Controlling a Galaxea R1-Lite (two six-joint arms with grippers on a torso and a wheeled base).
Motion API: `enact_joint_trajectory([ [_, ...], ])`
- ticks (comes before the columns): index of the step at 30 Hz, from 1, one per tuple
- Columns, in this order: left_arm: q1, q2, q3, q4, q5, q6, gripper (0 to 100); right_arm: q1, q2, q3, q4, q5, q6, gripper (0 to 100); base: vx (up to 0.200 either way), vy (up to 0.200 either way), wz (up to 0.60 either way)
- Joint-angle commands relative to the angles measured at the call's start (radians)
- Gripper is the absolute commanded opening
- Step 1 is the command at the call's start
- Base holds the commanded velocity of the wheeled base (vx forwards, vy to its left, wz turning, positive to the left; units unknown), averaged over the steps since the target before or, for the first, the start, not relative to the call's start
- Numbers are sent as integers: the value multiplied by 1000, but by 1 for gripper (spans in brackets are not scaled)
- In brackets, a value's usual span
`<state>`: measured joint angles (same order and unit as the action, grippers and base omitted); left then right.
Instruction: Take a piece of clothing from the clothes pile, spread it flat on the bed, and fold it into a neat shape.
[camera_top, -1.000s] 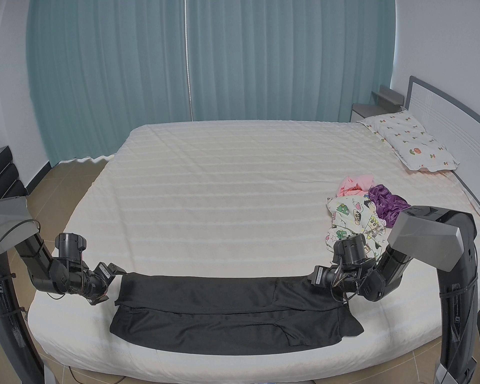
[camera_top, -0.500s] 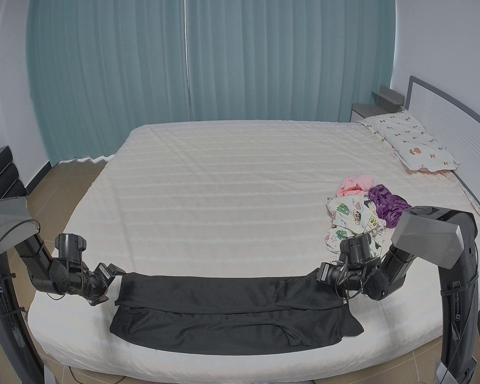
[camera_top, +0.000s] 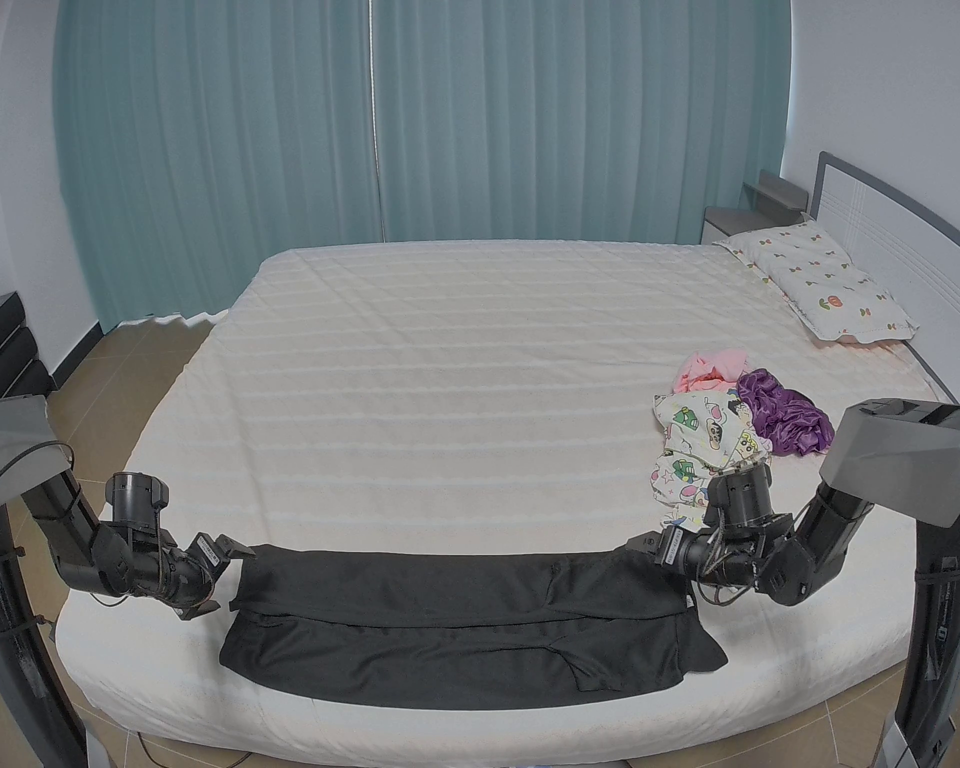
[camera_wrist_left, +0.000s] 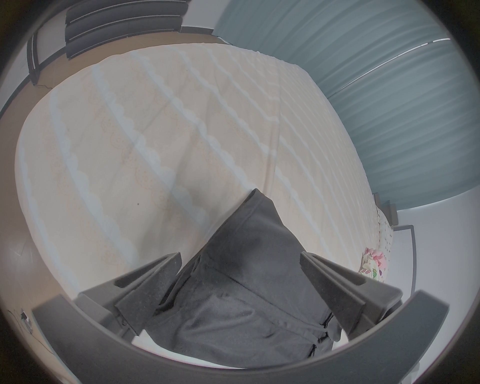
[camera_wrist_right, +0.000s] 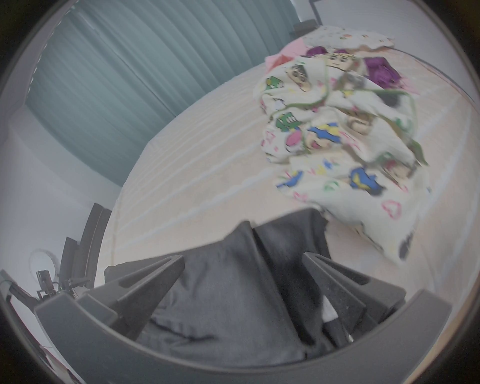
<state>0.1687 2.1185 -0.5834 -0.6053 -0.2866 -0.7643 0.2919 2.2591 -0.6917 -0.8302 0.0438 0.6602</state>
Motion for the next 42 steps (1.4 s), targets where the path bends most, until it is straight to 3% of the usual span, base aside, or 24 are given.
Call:
enact_joint_trajectory([
  [1,2,-31,30,1,-13,5,100,3,-135,167,-79,-1,130,100,-200,0,0],
  [5,2,-32,43,-1,-13,31,100,-5,-130,225,-170,2,180,100,-100,0,0],
  [13,2,-17,45,-1,-5,192,100,-5,-70,256,-253,2,187,100,0,0,0],
  [25,-11,31,22,-2,20,353,100,-23,0,324,-432,2,170,100,0,0,0],
  [32,-51,84,36,-91,29,368,100,-23,2,333,-435,1,170,100,0,0,0],
  [37,-55,135,40,-152,101,370,100,-23,-4,353,-438,2,170,100,0,0,0],
  [38,-55,136,40,-152,106,370,0,-23,-4,353,-438,2,170,100,0,0,0],
  [42,-52,140,56,-151,116,399,0,-25,-4,354,-440,2,171,100,0,0,0],
])
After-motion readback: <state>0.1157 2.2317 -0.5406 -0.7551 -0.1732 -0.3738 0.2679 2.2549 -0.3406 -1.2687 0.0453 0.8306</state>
